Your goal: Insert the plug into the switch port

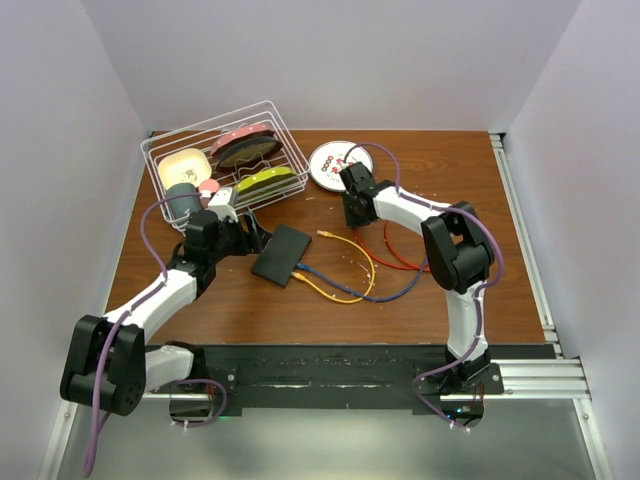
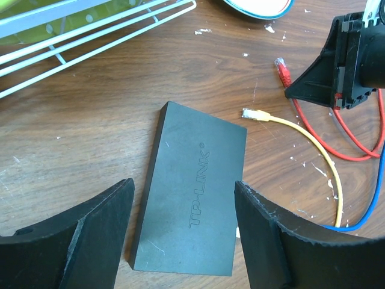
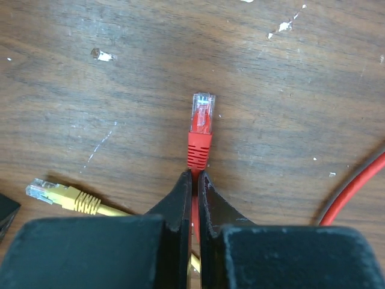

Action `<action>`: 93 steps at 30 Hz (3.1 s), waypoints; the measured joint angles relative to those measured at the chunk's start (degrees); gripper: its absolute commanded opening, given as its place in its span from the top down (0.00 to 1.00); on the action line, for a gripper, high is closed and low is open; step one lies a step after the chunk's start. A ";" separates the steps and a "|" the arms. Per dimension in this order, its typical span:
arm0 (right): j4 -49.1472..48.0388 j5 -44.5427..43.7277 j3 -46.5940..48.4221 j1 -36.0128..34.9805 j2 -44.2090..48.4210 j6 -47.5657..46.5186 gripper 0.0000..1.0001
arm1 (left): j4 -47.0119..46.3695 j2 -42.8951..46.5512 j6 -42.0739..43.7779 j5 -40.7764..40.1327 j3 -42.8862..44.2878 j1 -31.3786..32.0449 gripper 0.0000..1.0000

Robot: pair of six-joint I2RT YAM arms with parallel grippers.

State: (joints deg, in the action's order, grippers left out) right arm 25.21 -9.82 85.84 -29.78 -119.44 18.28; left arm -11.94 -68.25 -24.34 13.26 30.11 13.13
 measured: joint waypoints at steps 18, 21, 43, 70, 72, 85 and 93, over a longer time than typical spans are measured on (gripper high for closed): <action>-10.71 14.23 -9.05 0.68 36.15 -8.11 1.00 | 0.50 1.18 -0.11 1.55 0.00 0.02 0.27; -12.44 22.21 -9.97 0.70 36.44 -9.97 1.00 | -0.61 1.31 -0.57 3.67 0.00 0.02 0.27; -13.97 46.03 -20.50 -5.38 26.69 -15.78 1.00 | -33.20 -7.13 -17.84 26.47 -5.14 0.02 0.34; -13.64 47.82 -19.04 -7.45 25.73 -16.00 1.00 | -49.16 -17.16 -26.12 30.56 -4.24 3.43 1.00; -13.66 47.25 -19.04 -7.45 25.73 -15.96 0.79 | -50.16 -17.53 -26.43 30.91 -3.85 3.69 1.00; -14.60 39.60 -18.91 -8.57 27.76 -14.53 0.43 | -49.03 -16.09 -26.51 29.94 -3.74 4.28 1.00; -14.91 31.71 -18.78 -12.04 28.61 -14.29 0.52 | -47.89 -15.63 -26.53 28.37 -3.74 4.28 1.00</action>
State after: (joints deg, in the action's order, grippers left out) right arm 10.31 21.89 67.07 -41.82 -90.83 3.99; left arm -59.83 -83.88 -50.87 41.63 26.37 17.41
